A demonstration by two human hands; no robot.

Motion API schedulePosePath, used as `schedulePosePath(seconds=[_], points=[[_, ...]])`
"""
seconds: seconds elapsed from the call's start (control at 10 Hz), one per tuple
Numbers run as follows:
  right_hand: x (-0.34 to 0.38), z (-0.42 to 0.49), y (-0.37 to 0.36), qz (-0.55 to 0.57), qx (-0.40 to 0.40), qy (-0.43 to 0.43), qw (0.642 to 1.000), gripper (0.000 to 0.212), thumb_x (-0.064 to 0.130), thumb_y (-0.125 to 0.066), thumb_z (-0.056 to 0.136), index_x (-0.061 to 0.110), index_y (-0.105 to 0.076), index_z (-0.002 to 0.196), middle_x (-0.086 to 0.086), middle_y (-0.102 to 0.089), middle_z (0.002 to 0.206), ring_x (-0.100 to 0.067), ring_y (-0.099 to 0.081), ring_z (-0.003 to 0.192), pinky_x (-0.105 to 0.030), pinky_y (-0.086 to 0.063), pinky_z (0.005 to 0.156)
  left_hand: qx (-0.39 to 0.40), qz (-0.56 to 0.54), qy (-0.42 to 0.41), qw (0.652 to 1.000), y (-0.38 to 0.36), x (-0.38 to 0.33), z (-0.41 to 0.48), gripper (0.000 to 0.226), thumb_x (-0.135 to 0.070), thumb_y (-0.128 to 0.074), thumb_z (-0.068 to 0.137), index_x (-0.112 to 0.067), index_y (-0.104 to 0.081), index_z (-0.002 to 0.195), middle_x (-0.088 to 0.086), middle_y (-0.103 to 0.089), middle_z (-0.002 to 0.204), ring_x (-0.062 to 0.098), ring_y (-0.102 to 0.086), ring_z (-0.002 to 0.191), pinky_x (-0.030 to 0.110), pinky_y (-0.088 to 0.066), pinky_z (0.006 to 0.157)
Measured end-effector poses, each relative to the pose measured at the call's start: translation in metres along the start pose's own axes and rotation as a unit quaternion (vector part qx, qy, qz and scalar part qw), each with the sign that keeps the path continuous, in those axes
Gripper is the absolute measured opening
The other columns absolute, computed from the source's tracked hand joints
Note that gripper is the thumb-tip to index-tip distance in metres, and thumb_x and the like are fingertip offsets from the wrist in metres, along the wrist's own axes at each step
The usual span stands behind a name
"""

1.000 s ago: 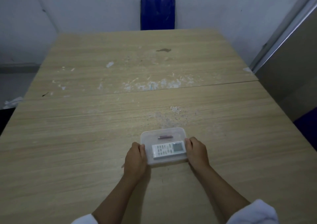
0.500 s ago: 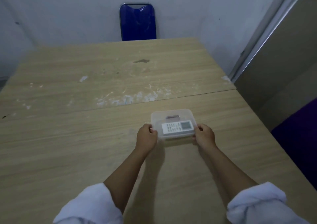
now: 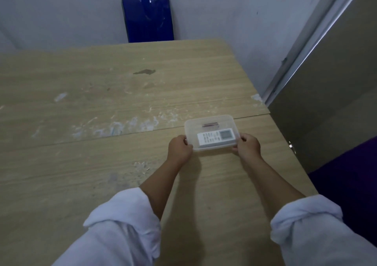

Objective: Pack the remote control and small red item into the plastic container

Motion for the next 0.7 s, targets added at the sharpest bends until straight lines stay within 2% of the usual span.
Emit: schedulePosePath(seconds=[0.1,0.2,0.3,0.4,0.5,0.6,0.7], points=[[-0.008,0.018,-0.002,0.013,-0.006,-0.009,1.0,0.026,0.009,-0.047,0.091,0.005,-0.069,0.105,-0.01,-0.067,0.081,-0.029,-0.069,0.077,-0.052,-0.059,0.082,0.002,0.007,-0.003,1.0,-0.009,-0.005,0.011,0.018,-0.001,-0.056,0.077,-0.006,-0.064,0.092,0.025,-0.069,0.099,0.035,-0.064,0.092,0.041,-0.052,0.081],[-0.013,0.027,-0.003,0.01,-0.008,-0.012,1.0,0.028,0.009,-0.047,0.091,0.004,-0.068,0.109,-0.002,-0.062,0.071,-0.029,-0.069,0.075,-0.053,-0.058,0.083,0.005,0.007,0.01,1.0,-0.016,-0.003,0.016,0.028,-0.002,-0.057,0.079,0.002,-0.063,0.105,0.023,-0.069,0.104,0.034,-0.063,0.097,0.04,-0.05,0.084],[-0.021,0.033,-0.004,0.007,-0.008,-0.014,1.0,0.029,0.009,-0.049,0.09,0.005,-0.067,0.113,0.003,-0.061,0.067,-0.029,-0.069,0.076,-0.054,-0.058,0.083,0.01,0.009,0.012,1.0,-0.021,-0.001,0.018,0.026,-0.003,-0.058,0.079,0.002,-0.064,0.105,0.023,-0.069,0.102,0.034,-0.063,0.097,0.038,-0.049,0.083],[-0.023,0.032,-0.005,0.014,-0.006,-0.019,1.0,0.03,0.01,-0.049,0.09,0.006,-0.066,0.114,0.008,-0.061,0.068,-0.024,-0.068,0.073,-0.053,-0.058,0.084,0.028,0.022,0.011,0.999,-0.019,-0.001,0.016,0.014,-0.003,-0.056,0.079,-0.016,-0.06,0.082,0.019,-0.065,0.088,0.034,-0.064,0.093,0.032,-0.045,0.075],[-0.02,0.027,-0.004,0.026,-0.008,-0.015,1.0,0.03,0.013,-0.049,0.089,0.006,-0.066,0.113,-0.001,-0.066,0.076,-0.028,-0.068,0.077,-0.053,-0.057,0.084,0.043,0.024,-0.001,0.999,-0.016,0.001,0.015,0.015,-0.004,-0.056,0.079,-0.014,-0.06,0.09,0.02,-0.069,0.095,0.034,-0.063,0.095,0.03,-0.043,0.074],[-0.005,0.007,0.002,-0.031,-0.028,0.004,0.999,0.032,0.016,-0.048,0.086,0.005,-0.065,0.111,-0.018,-0.069,0.104,-0.037,-0.065,0.095,-0.052,-0.055,0.088,0.046,0.025,0.01,0.999,-0.005,0.002,0.008,0.045,-0.012,-0.06,0.084,0.0,-0.053,0.127,0.019,-0.066,0.118,0.032,-0.058,0.112,0.034,-0.044,0.093],[0.011,-0.01,0.006,-0.086,-0.053,0.021,0.995,0.037,0.018,-0.049,0.089,0.005,-0.059,0.122,-0.022,-0.057,0.126,-0.038,-0.059,0.108,-0.04,-0.049,0.092,0.037,0.04,0.001,0.999,0.009,0.004,0.005,0.051,-0.02,-0.061,0.086,-0.002,-0.048,0.133,0.018,-0.062,0.125,0.031,-0.056,0.117,0.036,-0.042,0.1]])
Point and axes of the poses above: each hand's wrist, its own z-axis towards the middle knuckle, its own y-axis out of the back of the hand, x = y × z, the point moved 4 cm from there along z, towards the middle knuckle
